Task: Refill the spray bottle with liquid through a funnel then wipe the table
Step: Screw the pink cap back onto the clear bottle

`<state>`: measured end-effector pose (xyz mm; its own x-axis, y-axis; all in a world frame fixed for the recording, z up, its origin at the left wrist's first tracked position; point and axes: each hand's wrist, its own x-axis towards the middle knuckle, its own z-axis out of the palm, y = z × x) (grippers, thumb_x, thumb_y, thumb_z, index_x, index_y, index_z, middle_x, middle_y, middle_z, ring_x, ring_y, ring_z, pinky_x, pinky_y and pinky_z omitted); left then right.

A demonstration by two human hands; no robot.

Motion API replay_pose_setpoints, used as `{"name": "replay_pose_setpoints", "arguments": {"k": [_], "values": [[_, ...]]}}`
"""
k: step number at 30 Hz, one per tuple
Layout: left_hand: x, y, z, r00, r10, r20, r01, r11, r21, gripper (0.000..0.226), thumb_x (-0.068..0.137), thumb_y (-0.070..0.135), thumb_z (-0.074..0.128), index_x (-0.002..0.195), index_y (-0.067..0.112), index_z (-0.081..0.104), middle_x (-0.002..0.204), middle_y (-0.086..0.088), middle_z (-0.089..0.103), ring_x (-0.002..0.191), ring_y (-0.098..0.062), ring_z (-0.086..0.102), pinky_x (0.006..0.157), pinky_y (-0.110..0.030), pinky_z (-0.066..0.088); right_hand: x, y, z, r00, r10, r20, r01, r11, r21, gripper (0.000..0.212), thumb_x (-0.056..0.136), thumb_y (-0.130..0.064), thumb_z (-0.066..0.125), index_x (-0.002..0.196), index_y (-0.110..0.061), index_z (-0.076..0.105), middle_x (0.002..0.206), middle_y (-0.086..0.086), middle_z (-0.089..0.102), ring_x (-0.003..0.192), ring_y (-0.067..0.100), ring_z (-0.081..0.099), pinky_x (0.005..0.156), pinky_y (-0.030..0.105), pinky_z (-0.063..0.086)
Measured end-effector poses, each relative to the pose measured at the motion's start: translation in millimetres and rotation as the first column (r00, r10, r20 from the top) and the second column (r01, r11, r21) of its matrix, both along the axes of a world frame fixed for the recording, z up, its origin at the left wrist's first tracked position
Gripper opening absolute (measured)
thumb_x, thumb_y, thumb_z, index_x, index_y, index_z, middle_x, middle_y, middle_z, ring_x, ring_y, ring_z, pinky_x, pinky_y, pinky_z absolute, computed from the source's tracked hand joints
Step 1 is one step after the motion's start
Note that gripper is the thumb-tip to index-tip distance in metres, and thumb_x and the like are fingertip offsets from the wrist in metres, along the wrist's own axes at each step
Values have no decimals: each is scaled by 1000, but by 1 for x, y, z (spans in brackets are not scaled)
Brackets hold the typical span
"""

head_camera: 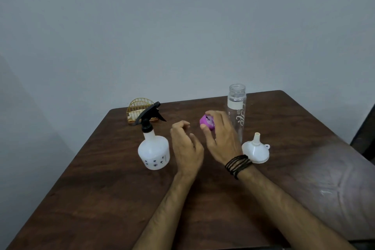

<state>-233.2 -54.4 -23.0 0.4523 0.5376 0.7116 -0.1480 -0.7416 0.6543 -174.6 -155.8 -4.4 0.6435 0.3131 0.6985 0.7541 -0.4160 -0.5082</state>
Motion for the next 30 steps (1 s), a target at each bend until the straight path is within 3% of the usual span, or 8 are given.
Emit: {"name": "replay_pose_setpoints", "arguments": {"k": [6, 9, 11, 17, 22, 24, 27, 30], "values": [[56, -26, 10, 915, -368, -167, 324, 915, -241, 68, 72, 26, 87, 127, 18, 48, 122, 1, 53, 109, -12, 55, 92, -28, 53, 12, -45, 63, 980, -109, 166, 89, 988, 126, 38, 95, -31, 62, 127, -13, 53, 122, 2, 54, 107, 9, 50, 89, 20, 43], [80, -36, 15, 811, -484, -328, 375, 861, -343, 97, 62, 51, 89, 140, 19, 41, 135, 3, 50, 121, -12, 52, 102, -30, 50, 33, -62, 92, 977, -175, 123, 167, 983, 70, 41, 94, -36, 62, 129, -17, 53, 123, 0, 55, 107, 7, 44, 85, 20, 40], [89, -43, 17, 745, -579, -330, 424, 794, -435, 105, 59, 63, 86, 144, 24, 37, 136, 7, 55, 121, -10, 56, 102, -32, 51, 52, -71, 106, 984, -160, 73, 163, 986, -43, 41, 95, -37, 61, 131, -19, 54, 125, -1, 56, 111, 12, 46, 88, 22, 40], [90, -56, -3, 720, -674, -168, 530, 690, -493, 42, 91, 38, 73, 126, 24, 55, 116, 9, 69, 105, -4, 66, 94, -31, 55, 85, -75, 124, 996, 34, -88, -67, 914, -401, 39, 96, -29, 60, 134, -17, 58, 130, 4, 58, 119, 21, 53, 102, 34, 44], [87, -51, -6, 721, -687, -90, 572, 663, -484, 49, 93, 32, 71, 137, 23, 51, 124, 6, 67, 114, -5, 64, 94, -21, 54, 89, -72, 131, 984, 71, -163, -145, 854, -500, 45, 95, -24, 63, 139, -17, 56, 133, 6, 56, 121, 22, 54, 100, 28, 42], [87, -50, -8, 726, -681, -94, 572, 674, -468, 49, 93, 33, 71, 137, 23, 51, 125, 6, 66, 115, -6, 64, 96, -23, 54, 91, -71, 133, 988, 31, -152, -102, 868, -485, 47, 89, -34, 71, 133, -20, 61, 123, 4, 60, 113, 21, 57, 92, 26, 44], [89, -50, -9, 731, -673, -112, 561, 686, -463, 49, 92, 37, 71, 136, 25, 52, 125, 9, 66, 115, -4, 63, 95, -23, 53, 87, -67, 133, 972, -175, -156, 98, 908, -407, 63, 65, -69, 78, 105, -23, 64, 97, -3, 61, 90, 16, 59, 77, 29, 49], [89, -48, -8, 729, -669, -143, 543, 692, -475, 46, 92, 36, 72, 132, 27, 53, 124, 11, 67, 112, 1, 63, 92, -18, 51, 87, -65, 132, 963, -253, -91, 180, 858, -481, 87, 56, -89, 62, 110, -22, 54, 110, -6, 55, 98, 13, 54, 82, 36, 49]]}}
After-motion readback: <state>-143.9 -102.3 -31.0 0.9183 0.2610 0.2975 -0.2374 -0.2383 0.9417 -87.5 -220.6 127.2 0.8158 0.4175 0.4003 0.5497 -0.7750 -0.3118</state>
